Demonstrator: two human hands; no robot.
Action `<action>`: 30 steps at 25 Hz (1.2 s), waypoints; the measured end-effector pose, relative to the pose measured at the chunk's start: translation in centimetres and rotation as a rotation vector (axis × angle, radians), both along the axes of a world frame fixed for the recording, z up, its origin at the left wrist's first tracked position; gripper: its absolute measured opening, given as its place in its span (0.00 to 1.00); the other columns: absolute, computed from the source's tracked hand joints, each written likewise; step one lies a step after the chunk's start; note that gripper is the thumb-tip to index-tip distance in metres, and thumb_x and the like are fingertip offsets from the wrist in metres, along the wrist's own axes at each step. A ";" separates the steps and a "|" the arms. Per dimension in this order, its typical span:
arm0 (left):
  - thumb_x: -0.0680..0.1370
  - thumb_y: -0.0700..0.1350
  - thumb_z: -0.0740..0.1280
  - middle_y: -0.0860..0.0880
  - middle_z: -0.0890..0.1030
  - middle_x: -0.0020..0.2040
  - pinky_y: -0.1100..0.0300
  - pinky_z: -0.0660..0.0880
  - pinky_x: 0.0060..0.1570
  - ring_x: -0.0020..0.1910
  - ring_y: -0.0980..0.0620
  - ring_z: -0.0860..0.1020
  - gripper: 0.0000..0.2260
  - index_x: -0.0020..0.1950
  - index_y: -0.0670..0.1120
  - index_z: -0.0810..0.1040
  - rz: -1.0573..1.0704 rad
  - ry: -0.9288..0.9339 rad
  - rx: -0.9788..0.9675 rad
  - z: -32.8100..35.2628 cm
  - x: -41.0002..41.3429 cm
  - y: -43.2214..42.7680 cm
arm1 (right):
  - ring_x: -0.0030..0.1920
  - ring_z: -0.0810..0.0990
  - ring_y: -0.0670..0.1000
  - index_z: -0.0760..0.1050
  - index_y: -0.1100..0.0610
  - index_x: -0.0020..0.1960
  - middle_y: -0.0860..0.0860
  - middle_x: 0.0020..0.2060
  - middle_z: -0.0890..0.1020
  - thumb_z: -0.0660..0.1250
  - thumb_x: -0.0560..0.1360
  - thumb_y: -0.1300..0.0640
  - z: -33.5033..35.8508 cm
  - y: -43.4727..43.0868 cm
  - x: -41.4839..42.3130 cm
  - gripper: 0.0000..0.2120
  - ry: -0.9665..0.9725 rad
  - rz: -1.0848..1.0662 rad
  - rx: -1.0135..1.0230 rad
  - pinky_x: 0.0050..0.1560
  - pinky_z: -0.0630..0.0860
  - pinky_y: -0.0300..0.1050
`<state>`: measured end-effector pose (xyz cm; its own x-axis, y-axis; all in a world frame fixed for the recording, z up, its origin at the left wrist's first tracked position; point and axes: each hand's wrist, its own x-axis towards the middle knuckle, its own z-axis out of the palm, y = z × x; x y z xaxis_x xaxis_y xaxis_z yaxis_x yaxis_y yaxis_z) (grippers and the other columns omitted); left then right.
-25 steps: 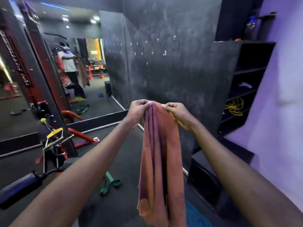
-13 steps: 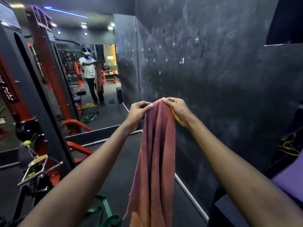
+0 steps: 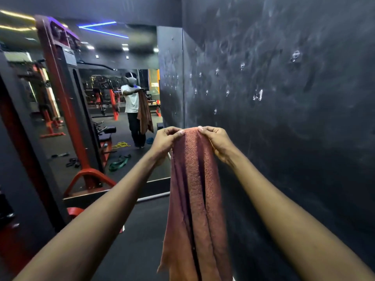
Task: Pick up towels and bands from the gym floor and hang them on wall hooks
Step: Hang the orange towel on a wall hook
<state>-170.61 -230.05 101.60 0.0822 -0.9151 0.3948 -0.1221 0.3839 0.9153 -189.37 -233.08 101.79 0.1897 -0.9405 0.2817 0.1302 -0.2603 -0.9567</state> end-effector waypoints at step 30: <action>0.79 0.40 0.67 0.48 0.81 0.39 0.65 0.74 0.40 0.36 0.59 0.76 0.06 0.49 0.39 0.82 -0.062 0.098 -0.188 7.4 19.7 -96.1 | 0.39 0.78 0.41 0.84 0.63 0.51 0.48 0.40 0.83 0.71 0.76 0.61 7.9 -90.7 21.6 0.07 0.155 -0.309 -0.222 0.42 0.75 0.31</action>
